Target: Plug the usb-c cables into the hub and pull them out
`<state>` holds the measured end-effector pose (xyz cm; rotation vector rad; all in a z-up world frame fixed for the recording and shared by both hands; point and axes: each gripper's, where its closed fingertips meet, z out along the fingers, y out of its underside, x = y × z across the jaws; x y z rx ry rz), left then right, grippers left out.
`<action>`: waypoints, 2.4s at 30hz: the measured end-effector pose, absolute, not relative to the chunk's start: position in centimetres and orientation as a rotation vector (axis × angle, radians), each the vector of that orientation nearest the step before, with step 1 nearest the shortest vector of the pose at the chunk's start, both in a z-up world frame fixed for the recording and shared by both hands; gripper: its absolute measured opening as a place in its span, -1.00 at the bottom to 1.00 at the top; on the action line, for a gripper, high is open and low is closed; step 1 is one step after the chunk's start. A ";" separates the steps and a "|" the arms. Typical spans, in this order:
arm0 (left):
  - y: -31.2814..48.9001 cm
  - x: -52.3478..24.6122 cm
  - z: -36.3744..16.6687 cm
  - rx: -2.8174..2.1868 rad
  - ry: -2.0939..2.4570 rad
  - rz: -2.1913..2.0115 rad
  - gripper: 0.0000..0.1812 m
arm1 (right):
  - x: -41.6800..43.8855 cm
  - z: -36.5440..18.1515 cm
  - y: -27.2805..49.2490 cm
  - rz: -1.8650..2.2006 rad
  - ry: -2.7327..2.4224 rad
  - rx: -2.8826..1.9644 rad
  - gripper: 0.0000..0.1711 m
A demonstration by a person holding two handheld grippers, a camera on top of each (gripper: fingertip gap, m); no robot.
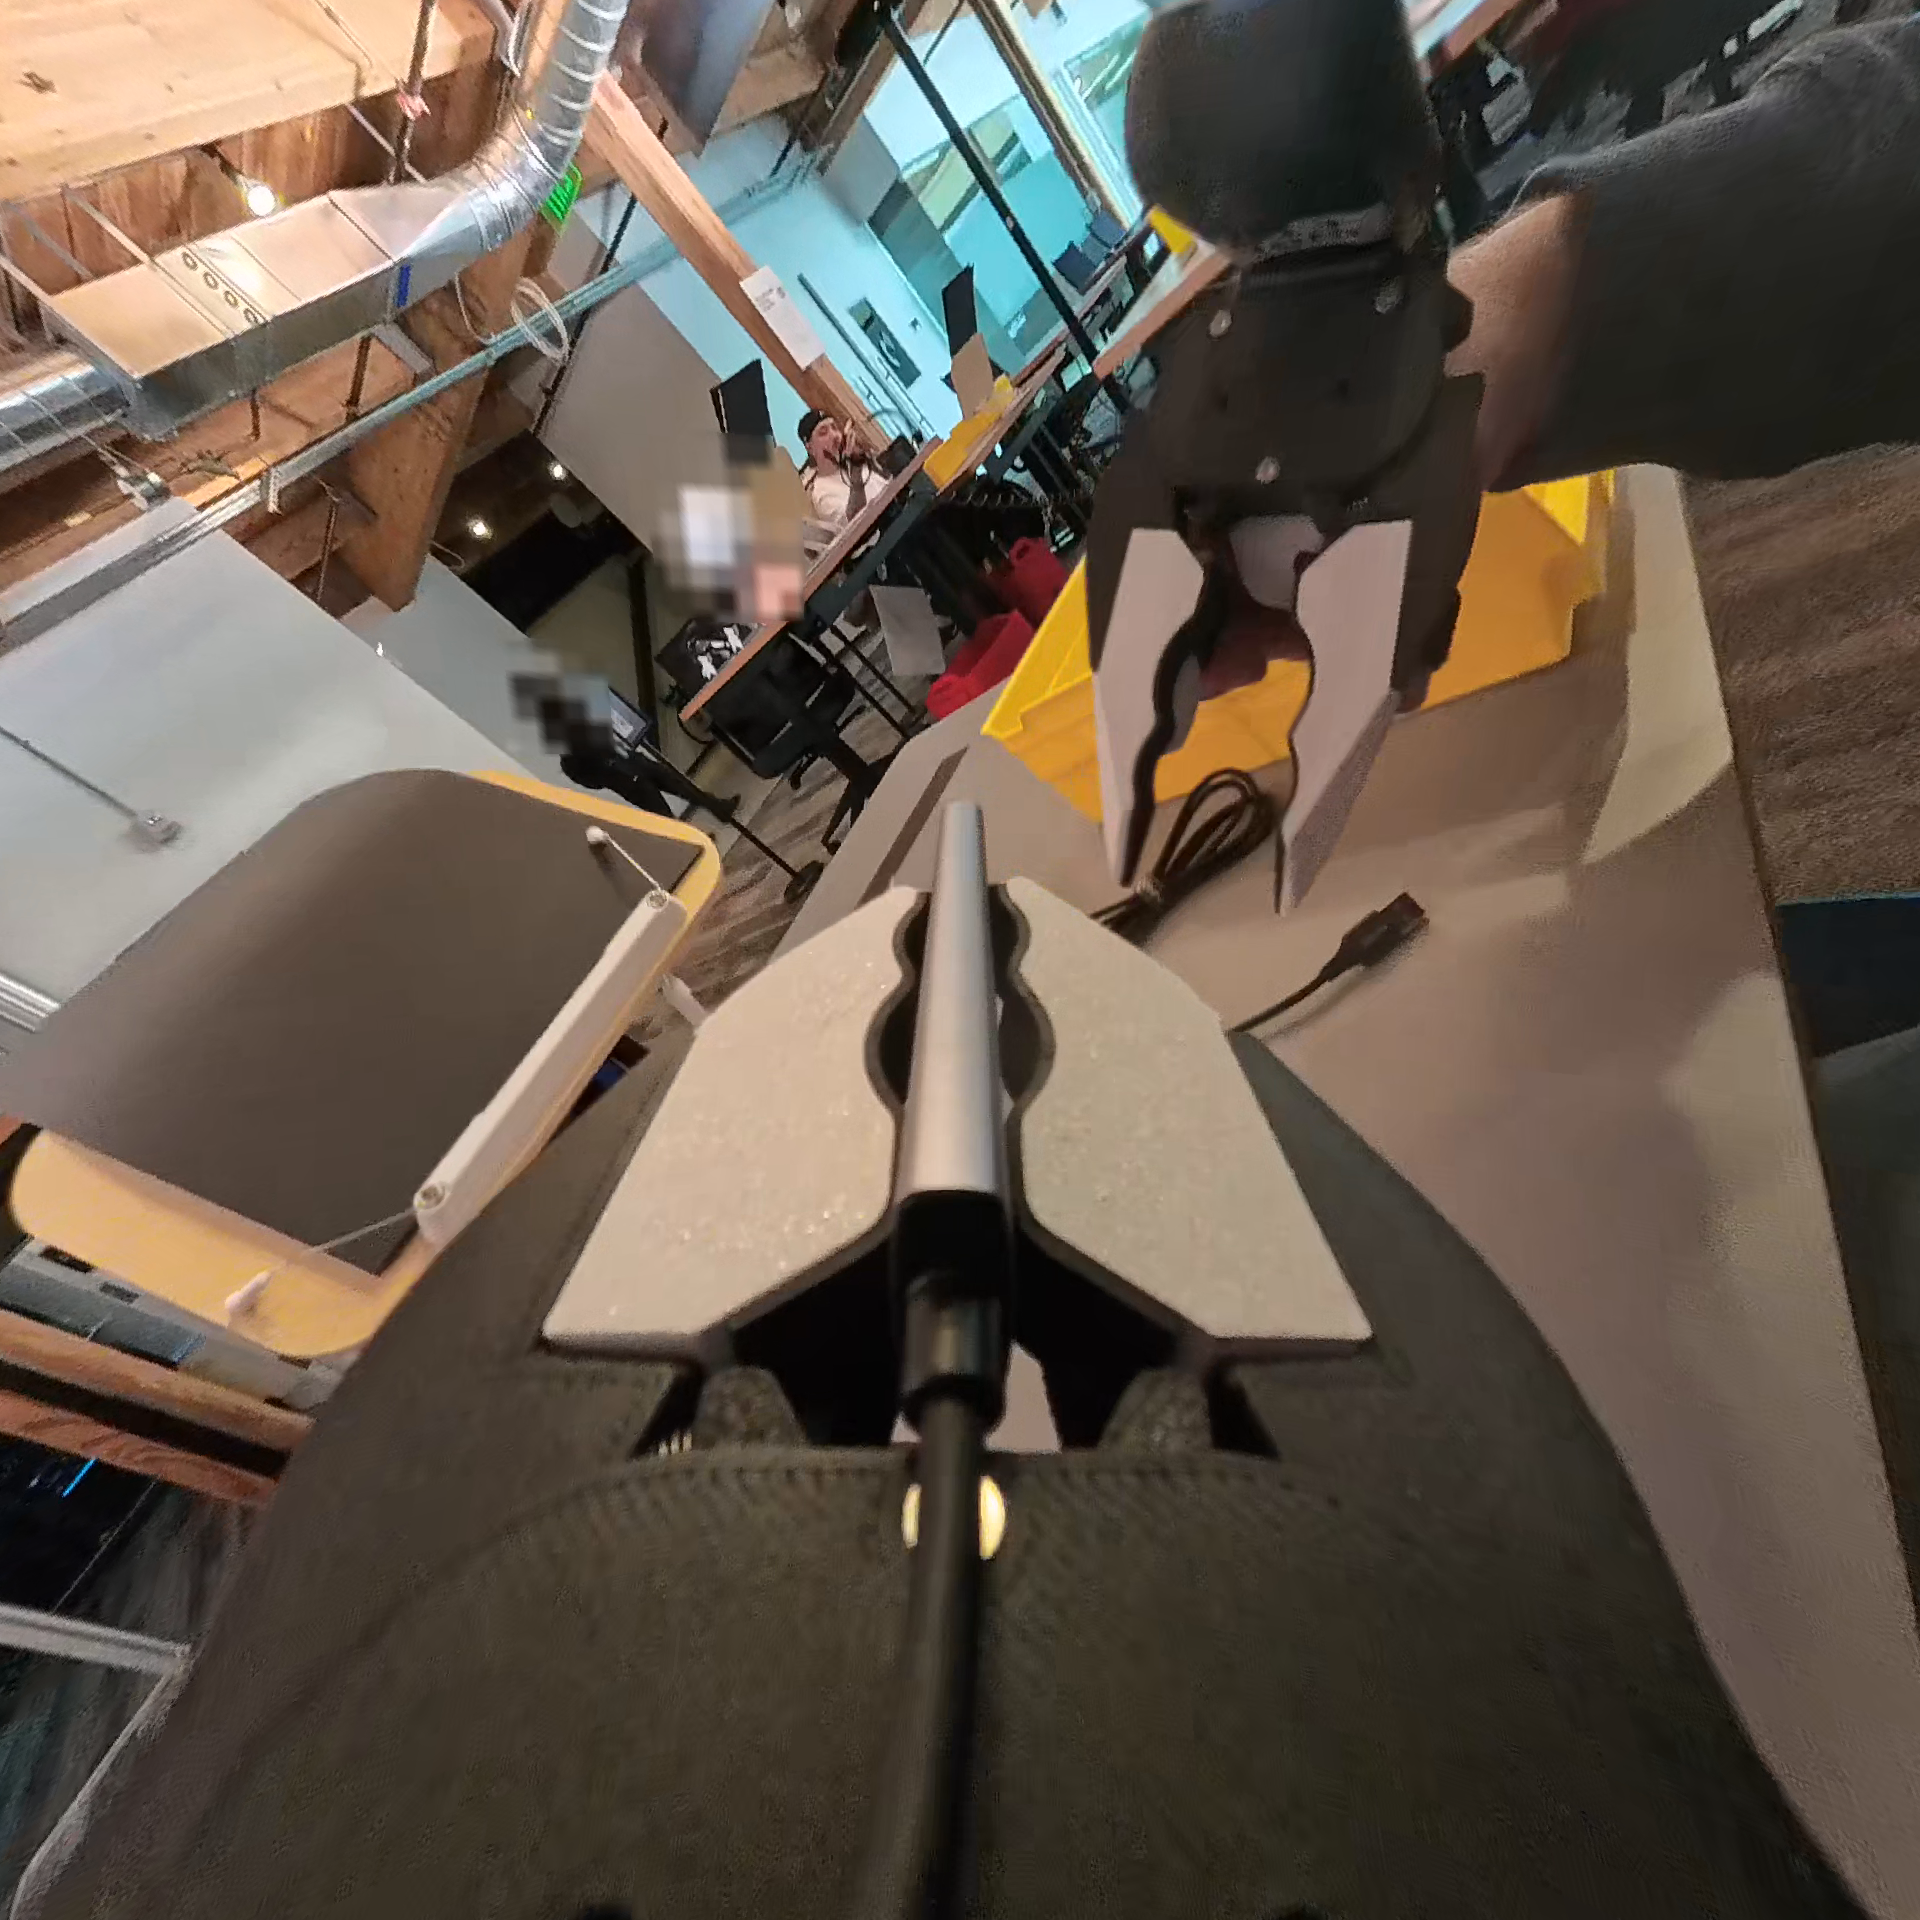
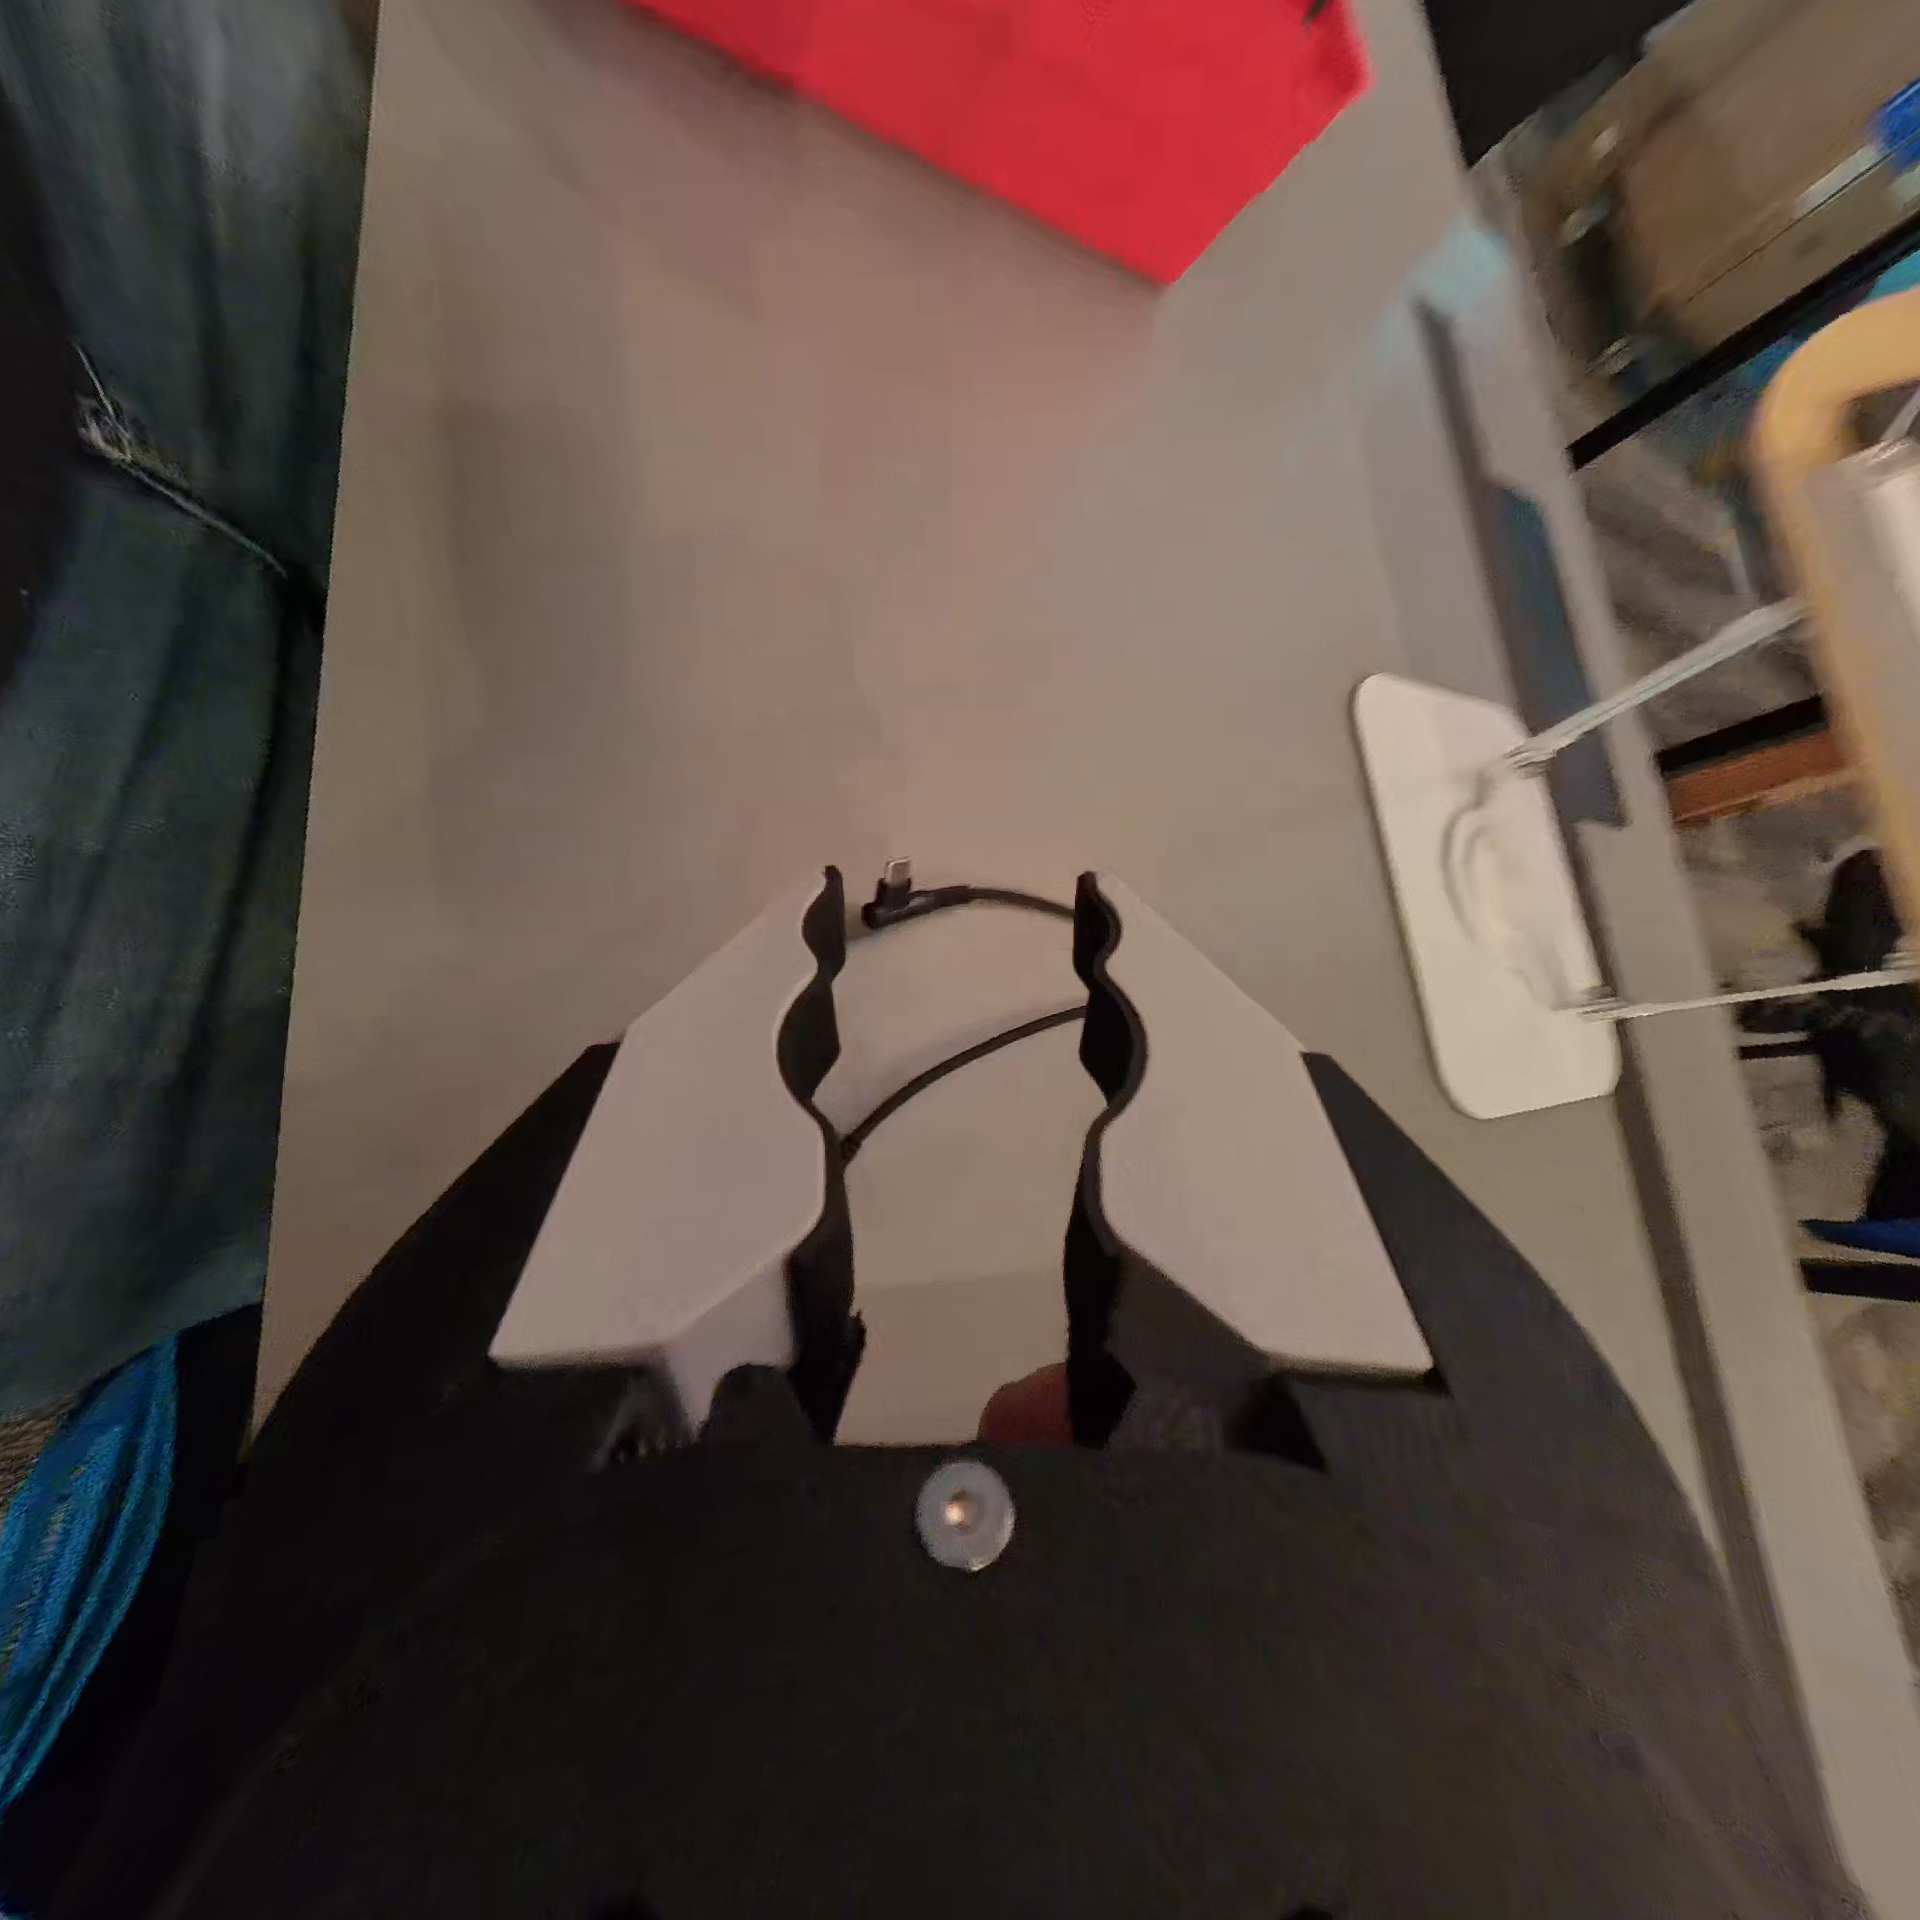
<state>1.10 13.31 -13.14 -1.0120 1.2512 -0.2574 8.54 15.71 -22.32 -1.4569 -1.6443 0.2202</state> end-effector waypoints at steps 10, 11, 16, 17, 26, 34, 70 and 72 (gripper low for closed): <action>14.2 0.6 -16.1 -1.076 1.226 -0.273 -0.89 | 7.2 -30.7 18.2 -0.049 -1.549 -1.608 -0.67; 14.3 0.6 -16.2 -1.076 1.222 -0.276 -0.89 | 6.9 -30.8 18.4 -0.076 -1.519 -1.597 -0.69; 14.6 0.6 -16.6 -1.080 1.214 -0.268 -0.89 | 6.4 -31.1 19.4 -0.230 -1.423 -1.555 -0.86; 14.6 0.6 -16.6 -1.081 1.212 -0.266 -0.89 | 6.4 -31.1 19.6 -0.262 -1.418 -1.538 -0.88; 14.8 0.6 -17.0 -1.087 1.226 -0.252 -0.89 | 7.7 -28.5 20.4 -0.327 -1.302 -1.451 -0.95; 14.9 1.3 -17.3 -1.072 1.264 -0.220 -0.89 | 8.4 -23.0 20.0 -0.412 -1.337 -1.278 -0.96; 13.9 3.3 -17.0 -0.831 1.537 0.138 -0.88 | 4.0 -17.6 15.3 -0.412 -1.775 -0.951 -0.95; 13.7 3.3 -17.0 -0.831 1.545 0.117 -0.89 | 4.0 -17.5 15.0 -0.392 -1.785 -0.936 -0.95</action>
